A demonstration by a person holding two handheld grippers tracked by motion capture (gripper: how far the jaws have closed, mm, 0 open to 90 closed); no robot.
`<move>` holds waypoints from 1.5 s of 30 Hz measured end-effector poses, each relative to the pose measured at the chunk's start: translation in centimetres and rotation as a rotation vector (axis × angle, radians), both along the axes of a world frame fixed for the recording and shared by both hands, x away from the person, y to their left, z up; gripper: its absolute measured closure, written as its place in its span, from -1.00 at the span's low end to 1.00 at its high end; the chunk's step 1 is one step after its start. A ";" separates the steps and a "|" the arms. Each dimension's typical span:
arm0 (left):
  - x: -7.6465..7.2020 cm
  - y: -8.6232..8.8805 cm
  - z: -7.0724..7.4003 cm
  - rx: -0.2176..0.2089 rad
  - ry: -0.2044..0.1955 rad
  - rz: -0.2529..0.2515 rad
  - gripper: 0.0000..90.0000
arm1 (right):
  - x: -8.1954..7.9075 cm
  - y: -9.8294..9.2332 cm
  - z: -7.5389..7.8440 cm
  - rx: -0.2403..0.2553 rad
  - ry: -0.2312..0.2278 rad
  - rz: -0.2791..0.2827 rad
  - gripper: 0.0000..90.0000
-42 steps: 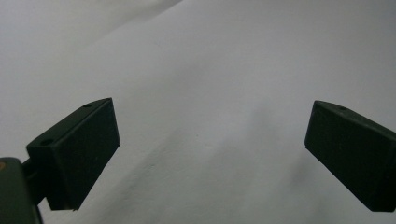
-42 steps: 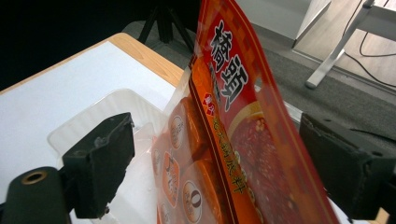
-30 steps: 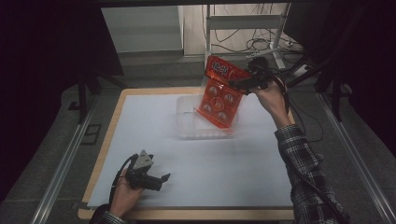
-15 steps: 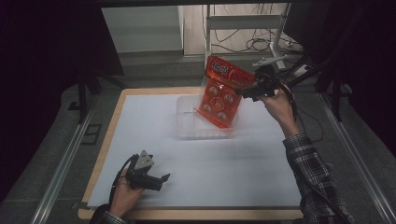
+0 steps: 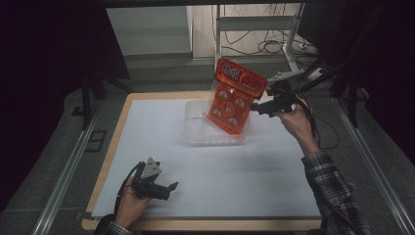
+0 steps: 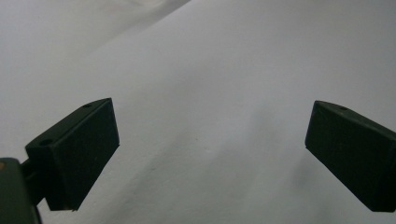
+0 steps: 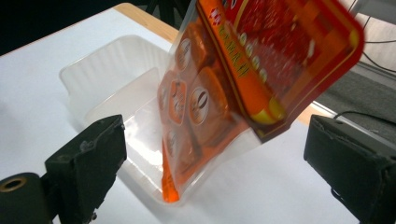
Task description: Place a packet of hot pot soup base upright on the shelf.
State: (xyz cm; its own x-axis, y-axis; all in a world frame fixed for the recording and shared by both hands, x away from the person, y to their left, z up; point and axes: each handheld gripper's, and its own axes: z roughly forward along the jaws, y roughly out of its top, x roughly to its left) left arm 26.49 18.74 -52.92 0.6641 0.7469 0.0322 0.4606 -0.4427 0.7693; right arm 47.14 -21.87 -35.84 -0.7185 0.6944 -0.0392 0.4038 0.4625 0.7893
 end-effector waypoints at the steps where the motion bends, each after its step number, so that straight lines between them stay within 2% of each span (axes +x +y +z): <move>1: 0.0 0.0 0.0 0.001 -0.004 0.001 -0.95 | -0.2 0.0 -0.1 0.003 0.004 0.000 -0.88; 7: -0.1 0.0 0.1 -0.001 -0.019 -0.001 -0.95 | -1.1 -0.3 -0.4 0.007 0.001 0.010 -0.89; 17: -0.1 0.0 0.1 0.000 -0.024 -0.005 -0.95 | -3.2 -0.1 -0.7 0.003 -0.003 0.000 -0.93; 21: -0.2 -0.1 0.1 0.004 -0.027 -0.005 -0.95 | -4.1 0.0 -1.0 0.004 0.001 0.014 -0.94; 33: -0.1 -0.1 0.1 0.010 -0.022 -0.009 -0.95 | -6.8 0.2 -1.9 0.036 0.000 0.042 -0.93; 45: -0.1 -0.1 0.1 0.000 -0.012 -0.010 -0.94 | -9.0 0.2 -3.5 0.052 0.002 0.063 -0.92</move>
